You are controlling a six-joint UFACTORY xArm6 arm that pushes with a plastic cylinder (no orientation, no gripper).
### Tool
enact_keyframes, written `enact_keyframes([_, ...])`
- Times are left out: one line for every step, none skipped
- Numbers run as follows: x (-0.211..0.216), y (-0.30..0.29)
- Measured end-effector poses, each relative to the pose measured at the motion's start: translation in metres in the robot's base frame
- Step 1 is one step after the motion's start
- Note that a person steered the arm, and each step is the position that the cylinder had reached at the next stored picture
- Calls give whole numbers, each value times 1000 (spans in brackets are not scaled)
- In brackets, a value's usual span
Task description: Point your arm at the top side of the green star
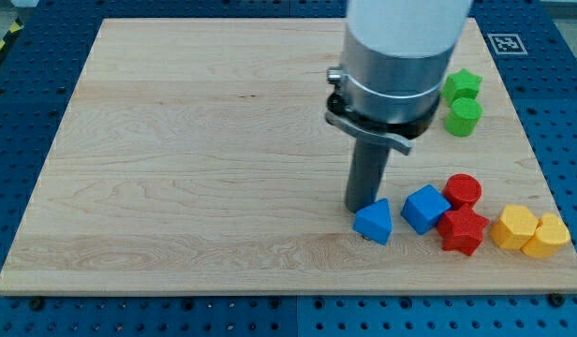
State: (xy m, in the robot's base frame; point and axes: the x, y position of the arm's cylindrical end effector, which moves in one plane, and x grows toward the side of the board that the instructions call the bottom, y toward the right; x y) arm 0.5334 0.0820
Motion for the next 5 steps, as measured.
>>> enact_keyframes([0,15])
enact_keyframes([0,11])
enact_keyframes([-23,-20])
enact_keyframes([-104,-35])
enact_keyframes([-214,-40])
